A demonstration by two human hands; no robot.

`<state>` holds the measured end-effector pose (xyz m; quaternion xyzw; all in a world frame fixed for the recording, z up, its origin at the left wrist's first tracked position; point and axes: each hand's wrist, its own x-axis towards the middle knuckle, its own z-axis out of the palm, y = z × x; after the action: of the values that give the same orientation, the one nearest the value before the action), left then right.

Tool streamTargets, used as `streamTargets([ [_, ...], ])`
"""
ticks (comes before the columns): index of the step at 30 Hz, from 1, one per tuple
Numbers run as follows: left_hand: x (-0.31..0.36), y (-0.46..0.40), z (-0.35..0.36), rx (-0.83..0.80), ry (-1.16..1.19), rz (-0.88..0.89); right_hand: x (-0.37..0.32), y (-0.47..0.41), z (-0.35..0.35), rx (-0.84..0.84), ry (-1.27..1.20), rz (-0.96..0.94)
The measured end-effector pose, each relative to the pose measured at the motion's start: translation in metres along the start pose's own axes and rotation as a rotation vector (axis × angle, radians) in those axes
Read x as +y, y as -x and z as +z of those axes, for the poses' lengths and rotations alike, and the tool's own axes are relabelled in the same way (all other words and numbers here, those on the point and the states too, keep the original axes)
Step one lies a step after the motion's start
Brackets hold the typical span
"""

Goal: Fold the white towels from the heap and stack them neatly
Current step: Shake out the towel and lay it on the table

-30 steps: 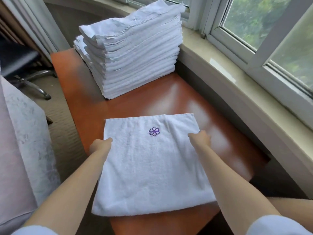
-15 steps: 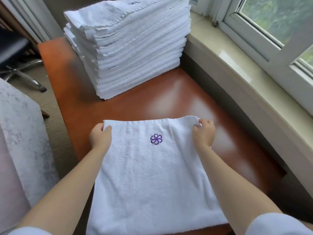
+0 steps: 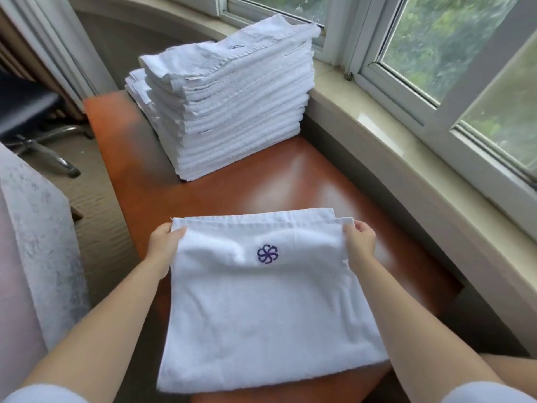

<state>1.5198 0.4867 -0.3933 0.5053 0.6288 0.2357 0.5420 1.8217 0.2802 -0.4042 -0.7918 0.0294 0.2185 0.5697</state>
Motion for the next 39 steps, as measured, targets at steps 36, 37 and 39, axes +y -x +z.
streamTargets([
  [36, 0.143, 0.075, -0.064, 0.641, 0.327, 0.677, -0.165, 0.086, -0.01, 0.242, 0.113, -0.825],
  [37, 0.144, 0.085, -0.069, 0.663, 0.347, 0.7, -0.167, 0.098, -0.016, 0.269, 0.104, -0.836],
  [39, 0.138, 0.101, -0.075, 0.697, 0.348, 0.664, -0.166, 0.115, -0.027, 0.28, 0.117, -0.824],
])
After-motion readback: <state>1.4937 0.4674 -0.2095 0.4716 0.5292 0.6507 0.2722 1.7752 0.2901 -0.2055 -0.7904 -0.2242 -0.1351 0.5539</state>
